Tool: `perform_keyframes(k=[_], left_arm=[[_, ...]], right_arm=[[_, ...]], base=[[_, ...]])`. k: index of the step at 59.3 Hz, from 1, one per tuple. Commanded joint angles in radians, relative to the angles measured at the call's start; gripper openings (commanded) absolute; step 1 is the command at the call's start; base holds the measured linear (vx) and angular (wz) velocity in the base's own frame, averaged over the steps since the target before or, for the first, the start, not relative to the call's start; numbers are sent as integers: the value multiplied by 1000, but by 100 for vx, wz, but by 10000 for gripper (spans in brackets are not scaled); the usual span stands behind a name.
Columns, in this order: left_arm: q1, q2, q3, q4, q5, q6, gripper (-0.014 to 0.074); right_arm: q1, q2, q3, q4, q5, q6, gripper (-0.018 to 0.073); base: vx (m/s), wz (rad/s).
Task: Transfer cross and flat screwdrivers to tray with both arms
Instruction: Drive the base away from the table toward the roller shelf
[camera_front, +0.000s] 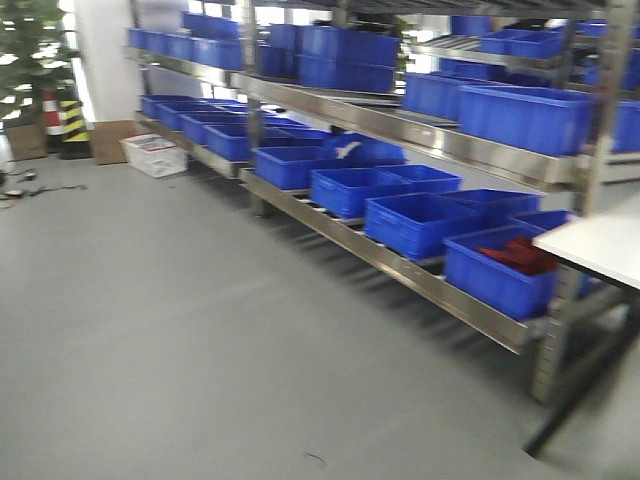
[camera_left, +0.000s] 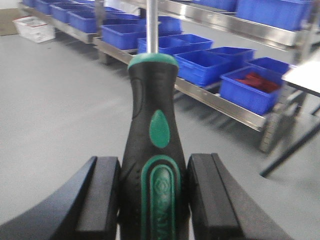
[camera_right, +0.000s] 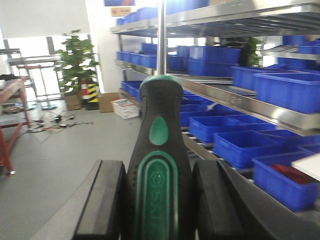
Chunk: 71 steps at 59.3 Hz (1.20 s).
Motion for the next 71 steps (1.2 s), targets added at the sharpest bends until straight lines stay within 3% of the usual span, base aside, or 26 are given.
perform_keyframes(k=[1, 71], left_arm=[[-3, -4, -27, -12, -93, 0, 1], [-3, -4, -27, -12, -93, 0, 1]], right_arm=[[0, 7, -28, -7, -101, -5, -8], [0, 7, -28, -7, -104, -5, -8]], base=[[52, 60], [59, 40]])
